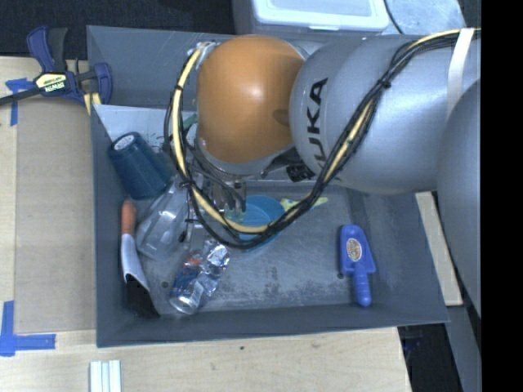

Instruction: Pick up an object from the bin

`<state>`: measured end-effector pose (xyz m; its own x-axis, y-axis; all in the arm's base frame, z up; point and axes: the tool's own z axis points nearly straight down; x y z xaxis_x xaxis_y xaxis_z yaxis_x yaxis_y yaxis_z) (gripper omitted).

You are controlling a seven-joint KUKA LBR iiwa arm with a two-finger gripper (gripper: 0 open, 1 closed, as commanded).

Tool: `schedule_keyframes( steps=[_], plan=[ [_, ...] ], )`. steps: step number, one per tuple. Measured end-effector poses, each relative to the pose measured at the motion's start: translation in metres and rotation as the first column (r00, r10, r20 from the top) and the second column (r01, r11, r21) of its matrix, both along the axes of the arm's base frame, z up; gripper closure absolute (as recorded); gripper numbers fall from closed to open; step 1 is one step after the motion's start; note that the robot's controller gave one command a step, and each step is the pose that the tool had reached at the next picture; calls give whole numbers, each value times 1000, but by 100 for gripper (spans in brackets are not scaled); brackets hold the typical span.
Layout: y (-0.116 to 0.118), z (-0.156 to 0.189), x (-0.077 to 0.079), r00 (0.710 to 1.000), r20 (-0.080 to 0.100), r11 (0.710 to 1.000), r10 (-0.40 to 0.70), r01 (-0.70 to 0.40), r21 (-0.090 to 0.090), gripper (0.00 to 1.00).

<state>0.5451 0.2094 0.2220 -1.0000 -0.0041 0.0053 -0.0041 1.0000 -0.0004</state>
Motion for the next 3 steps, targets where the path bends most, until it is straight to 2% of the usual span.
schedule_keyframes(
  steps=[1, 2, 3],
  plan=[
    [-2, 5, 2, 1000, 8, 1000, -5, 5, 2, 0],
    [-10, -77, 24, 954, 9, 954, 299, -299, 1, 0],
    [-6, -86, 30, 924, 13, 924, 383, -383, 0, 0]
  ],
)
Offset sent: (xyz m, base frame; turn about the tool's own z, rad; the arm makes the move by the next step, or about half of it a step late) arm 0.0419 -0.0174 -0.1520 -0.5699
